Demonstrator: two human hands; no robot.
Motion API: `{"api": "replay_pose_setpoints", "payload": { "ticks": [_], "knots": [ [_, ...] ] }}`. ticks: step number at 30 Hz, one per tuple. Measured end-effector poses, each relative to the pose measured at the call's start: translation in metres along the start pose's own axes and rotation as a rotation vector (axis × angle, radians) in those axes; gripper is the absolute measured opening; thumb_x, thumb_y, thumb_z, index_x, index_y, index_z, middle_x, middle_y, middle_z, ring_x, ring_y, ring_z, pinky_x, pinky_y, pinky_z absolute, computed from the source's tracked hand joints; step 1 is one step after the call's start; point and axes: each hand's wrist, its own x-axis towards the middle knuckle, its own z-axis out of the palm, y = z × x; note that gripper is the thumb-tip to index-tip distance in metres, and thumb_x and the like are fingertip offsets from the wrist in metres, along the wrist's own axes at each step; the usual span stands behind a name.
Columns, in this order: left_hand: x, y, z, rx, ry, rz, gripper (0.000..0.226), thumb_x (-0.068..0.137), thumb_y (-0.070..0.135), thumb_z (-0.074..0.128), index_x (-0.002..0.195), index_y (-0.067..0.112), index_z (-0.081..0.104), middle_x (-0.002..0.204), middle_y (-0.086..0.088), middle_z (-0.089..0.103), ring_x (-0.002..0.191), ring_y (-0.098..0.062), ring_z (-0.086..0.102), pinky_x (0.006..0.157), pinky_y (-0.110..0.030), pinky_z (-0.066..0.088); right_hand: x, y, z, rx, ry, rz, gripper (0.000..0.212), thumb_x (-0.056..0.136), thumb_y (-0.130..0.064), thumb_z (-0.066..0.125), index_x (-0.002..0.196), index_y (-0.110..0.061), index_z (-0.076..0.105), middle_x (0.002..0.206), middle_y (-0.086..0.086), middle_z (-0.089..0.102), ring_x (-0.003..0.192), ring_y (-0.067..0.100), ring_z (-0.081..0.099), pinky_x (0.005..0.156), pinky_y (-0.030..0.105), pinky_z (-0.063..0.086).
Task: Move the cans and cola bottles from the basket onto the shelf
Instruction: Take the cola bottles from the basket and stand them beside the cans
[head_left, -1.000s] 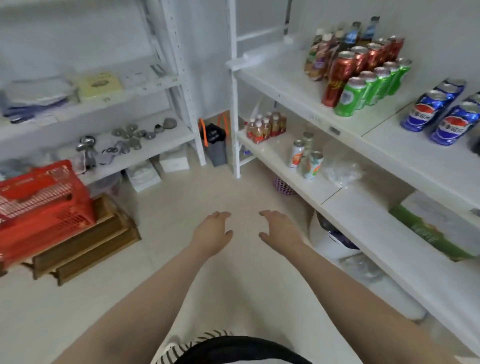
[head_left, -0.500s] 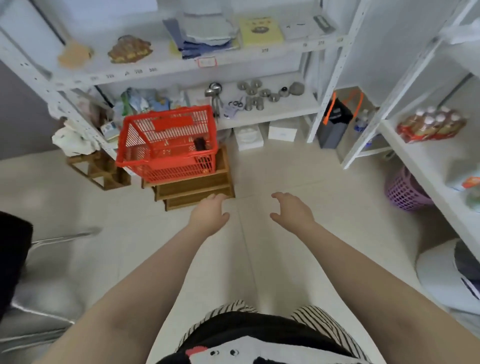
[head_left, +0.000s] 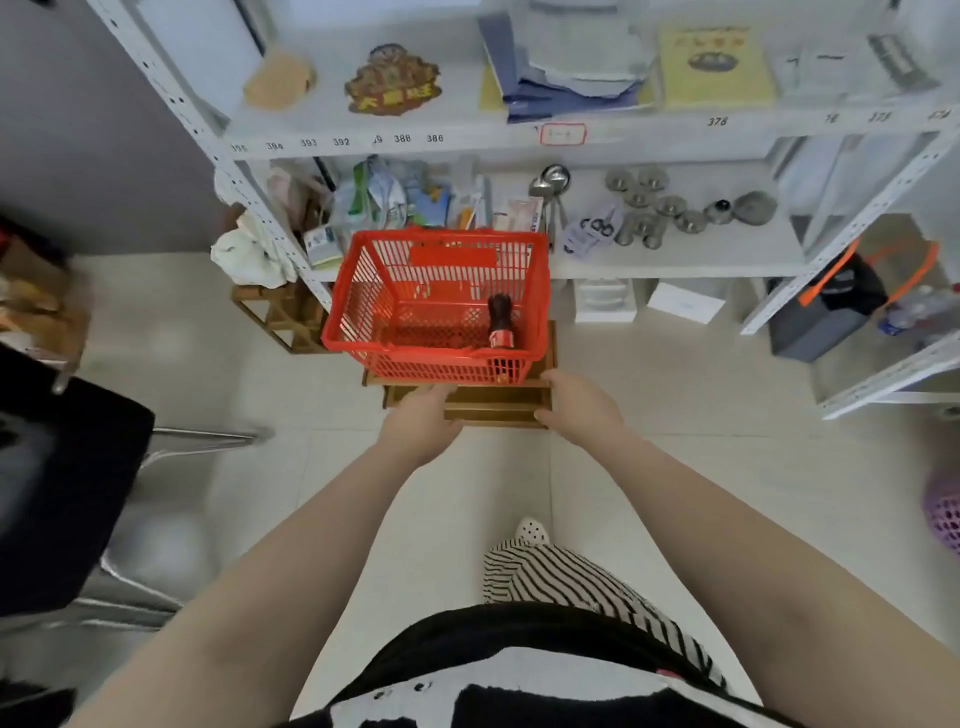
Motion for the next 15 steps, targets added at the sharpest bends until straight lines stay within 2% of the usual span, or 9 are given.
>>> {"api": "replay_pose_setpoints", "payload": {
  "ticks": [5,8,11,15],
  "knots": [
    [0.068,-0.008,-0.044,0.008,0.01,-0.054,0.053,0.086,0.026,0.061,0.136,0.015,0.046,0.133,-0.011,0.053,0.122,-0.03,0.05,0.097,-0.041,0.044,0.074,-0.015,-0.027,0.082,-0.037,-0.009,0.053,0.081,-0.032,0.066,0.13,-0.018,0.05,0.125,0.008,0.06,0.111,0.028,0.059,0.089,0.039,0.051],
    [0.105,-0.008,-0.055,-0.018,0.004,-0.062,0.056,0.085,0.028,0.061,0.137,0.014,0.046,0.134,-0.01,0.053,0.123,-0.029,0.051,0.102,-0.04,0.043,0.109,-0.018,-0.041,0.137,-0.048,0.014,0.055,0.079,-0.033,0.069,0.129,-0.02,0.049,0.122,0.007,0.061,0.105,0.027,0.062,0.086,0.045,0.054],
    [0.139,-0.007,-0.062,-0.024,-0.051,-0.029,0.057,0.086,0.028,0.061,0.139,0.015,0.044,0.136,-0.009,0.051,0.126,-0.028,0.049,0.104,-0.038,0.04,0.14,-0.017,-0.049,0.176,-0.042,0.054,0.057,0.08,-0.029,0.069,0.132,-0.016,0.048,0.128,0.01,0.058,0.114,0.028,0.058,0.091,0.048,0.051],
    [0.193,-0.011,-0.072,0.012,-0.111,0.042,0.057,0.088,0.031,0.06,0.14,0.016,0.042,0.14,-0.008,0.048,0.128,-0.025,0.047,0.106,-0.037,0.039,0.18,-0.019,-0.048,0.208,-0.041,0.115,0.062,0.082,-0.03,0.068,0.137,-0.013,0.045,0.136,0.011,0.053,0.123,0.029,0.052,0.1,0.044,0.045]
  ]
}}
